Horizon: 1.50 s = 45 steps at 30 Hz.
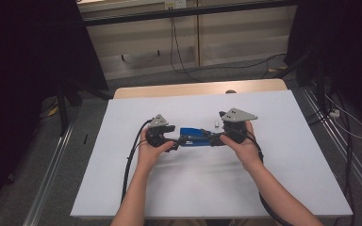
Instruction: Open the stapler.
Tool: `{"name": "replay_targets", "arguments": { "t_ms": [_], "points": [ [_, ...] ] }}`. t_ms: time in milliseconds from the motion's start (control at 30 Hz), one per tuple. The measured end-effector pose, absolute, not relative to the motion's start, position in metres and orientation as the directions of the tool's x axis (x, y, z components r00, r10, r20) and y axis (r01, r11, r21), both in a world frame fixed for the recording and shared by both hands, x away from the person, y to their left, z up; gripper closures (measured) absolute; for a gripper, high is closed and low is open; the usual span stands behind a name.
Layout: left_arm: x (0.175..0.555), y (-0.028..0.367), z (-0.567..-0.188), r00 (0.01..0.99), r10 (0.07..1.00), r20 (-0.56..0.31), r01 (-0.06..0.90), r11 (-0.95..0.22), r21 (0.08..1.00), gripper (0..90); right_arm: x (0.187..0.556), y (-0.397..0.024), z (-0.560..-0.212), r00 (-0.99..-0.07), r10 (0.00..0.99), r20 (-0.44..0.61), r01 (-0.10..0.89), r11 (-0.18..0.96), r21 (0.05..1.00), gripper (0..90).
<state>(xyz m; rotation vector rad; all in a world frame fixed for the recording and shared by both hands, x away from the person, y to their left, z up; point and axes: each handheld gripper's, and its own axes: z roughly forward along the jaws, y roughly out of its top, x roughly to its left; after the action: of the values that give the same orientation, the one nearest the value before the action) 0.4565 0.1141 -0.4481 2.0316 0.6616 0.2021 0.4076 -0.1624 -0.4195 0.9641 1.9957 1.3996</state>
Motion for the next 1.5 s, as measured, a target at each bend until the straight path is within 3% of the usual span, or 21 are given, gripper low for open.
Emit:
{"name": "replay_targets", "arguments": {
  "t_ms": [100, 733, 1500],
  "points": [
    [0.458, 0.114, -0.452, 0.826, 0.551, -0.122, 0.398, -0.415, 0.819, 30.9, 0.408, -0.163, -0.421, -0.613, 0.79, -0.01, 0.264, 0.217, 0.94, 3.3],
    [0.462, 0.107, -0.457, 0.861, 0.504, -0.065, 0.339, -0.475, 0.812, 65.1, 0.411, -0.162, -0.428, -0.618, 0.786, -0.014, 0.28, 0.237, 0.93, 3.5],
    [0.462, 0.112, -0.453, 0.856, 0.51, -0.079, 0.348, -0.457, 0.818, 71.2, 0.416, -0.149, -0.438, -0.655, 0.756, -0.001, 0.301, 0.262, 0.917, 3.7]
  ]
}}
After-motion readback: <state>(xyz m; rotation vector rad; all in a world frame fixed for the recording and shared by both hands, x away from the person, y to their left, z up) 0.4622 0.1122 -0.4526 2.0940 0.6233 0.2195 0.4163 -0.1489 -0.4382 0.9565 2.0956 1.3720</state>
